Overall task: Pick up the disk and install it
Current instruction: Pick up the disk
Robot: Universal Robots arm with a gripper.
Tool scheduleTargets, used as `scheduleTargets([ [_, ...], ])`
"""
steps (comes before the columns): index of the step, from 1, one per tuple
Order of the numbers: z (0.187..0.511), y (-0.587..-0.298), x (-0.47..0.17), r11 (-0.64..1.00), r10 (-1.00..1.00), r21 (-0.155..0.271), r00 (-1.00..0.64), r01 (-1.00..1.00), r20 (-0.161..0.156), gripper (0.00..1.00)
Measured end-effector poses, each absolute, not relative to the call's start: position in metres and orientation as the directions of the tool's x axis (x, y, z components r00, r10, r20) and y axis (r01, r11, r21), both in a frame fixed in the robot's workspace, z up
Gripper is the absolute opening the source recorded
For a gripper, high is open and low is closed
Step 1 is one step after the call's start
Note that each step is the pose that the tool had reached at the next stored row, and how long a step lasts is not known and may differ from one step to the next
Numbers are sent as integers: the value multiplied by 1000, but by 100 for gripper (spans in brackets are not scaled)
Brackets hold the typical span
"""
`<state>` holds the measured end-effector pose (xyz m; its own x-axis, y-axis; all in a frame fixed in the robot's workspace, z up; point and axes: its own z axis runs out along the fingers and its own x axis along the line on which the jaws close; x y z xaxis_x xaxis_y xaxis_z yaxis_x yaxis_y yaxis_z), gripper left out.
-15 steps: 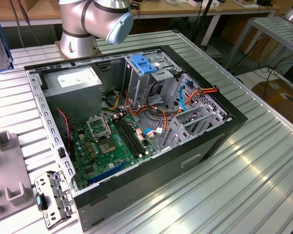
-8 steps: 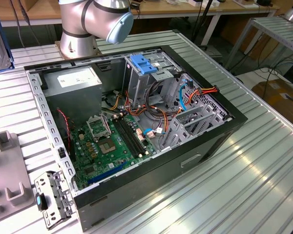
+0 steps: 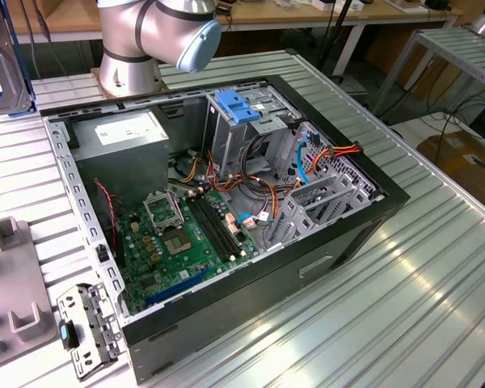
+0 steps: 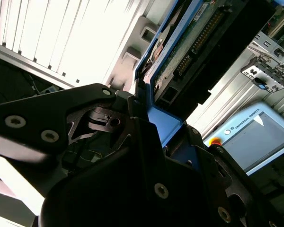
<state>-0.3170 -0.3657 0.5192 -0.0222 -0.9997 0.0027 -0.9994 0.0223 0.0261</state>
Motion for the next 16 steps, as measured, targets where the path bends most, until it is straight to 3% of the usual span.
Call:
scheduleTargets([
  [16, 519, -366, -298, 22, -1000, 26, -22, -999, 3, 37],
])
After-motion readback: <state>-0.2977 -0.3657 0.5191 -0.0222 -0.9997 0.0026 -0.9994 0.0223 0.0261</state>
